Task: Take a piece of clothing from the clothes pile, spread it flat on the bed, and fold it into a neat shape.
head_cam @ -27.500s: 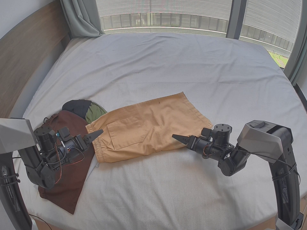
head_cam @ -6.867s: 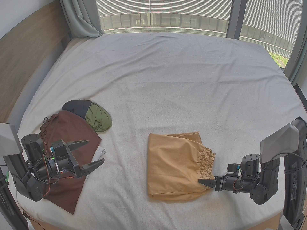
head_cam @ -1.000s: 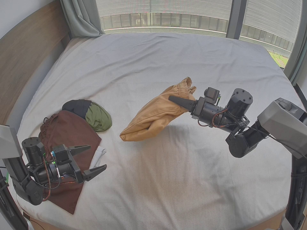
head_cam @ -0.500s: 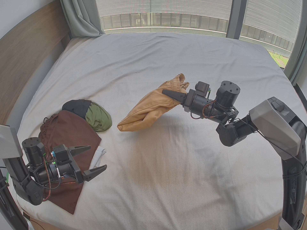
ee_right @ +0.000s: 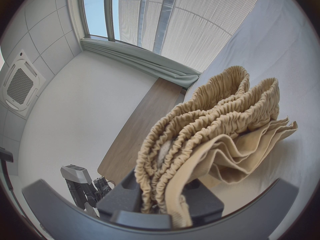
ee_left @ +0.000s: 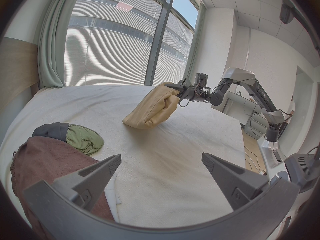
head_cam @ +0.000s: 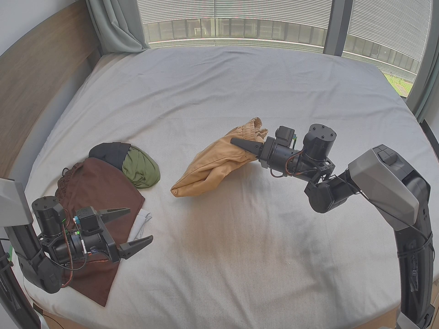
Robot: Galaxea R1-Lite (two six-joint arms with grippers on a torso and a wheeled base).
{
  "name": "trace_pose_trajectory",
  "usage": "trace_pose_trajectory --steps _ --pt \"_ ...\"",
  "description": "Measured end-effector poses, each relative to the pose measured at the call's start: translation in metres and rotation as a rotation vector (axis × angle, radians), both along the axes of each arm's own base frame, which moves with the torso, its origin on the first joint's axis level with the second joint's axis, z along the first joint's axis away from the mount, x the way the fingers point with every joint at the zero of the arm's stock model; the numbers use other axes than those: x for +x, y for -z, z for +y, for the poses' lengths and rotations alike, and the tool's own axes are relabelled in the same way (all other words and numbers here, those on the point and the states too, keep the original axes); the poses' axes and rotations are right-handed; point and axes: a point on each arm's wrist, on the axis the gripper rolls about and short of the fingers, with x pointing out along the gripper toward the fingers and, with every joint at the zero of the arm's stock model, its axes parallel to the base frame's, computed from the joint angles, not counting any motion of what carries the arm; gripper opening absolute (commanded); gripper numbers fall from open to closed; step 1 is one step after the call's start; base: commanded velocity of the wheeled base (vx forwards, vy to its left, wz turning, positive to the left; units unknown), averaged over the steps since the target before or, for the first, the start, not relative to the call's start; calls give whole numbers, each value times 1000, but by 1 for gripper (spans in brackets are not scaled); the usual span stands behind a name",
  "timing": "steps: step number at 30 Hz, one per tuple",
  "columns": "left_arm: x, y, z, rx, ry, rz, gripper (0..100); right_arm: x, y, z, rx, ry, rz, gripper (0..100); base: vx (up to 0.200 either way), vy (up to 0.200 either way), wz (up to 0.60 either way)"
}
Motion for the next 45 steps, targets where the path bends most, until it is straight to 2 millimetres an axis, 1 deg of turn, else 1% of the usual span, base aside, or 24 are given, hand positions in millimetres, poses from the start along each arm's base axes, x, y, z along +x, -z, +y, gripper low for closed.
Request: trace_pose_trajectory --steps 7,17,21,25,32,39,45 --pt "1 1 0 0 2 1 100 7 -13 -2 13 9 -32 0 0 0 0" --pt "1 1 -3 -3 12 3 100 20 -43 -5 45 26 -111 0 0 0 0" --pt "1 1 -6 -5 23 4 100 26 -45 -3 51 32 -123 0 0 0 0" --pt "0 1 -7 -5 28 7 100 34 -32 0 52 57 -109 0 0 0 0" --pt "0 1 -8 -5 32 7 100 41 7 5 23 63 -41 0 0 0 0" --pt "-1 0 -8 -5 31 3 100 36 46 0 -39 73 46 0 0 0 0" --pt "-2 0 -7 -3 31 4 100 26 70 -12 -87 92 63 0 0 0 0"
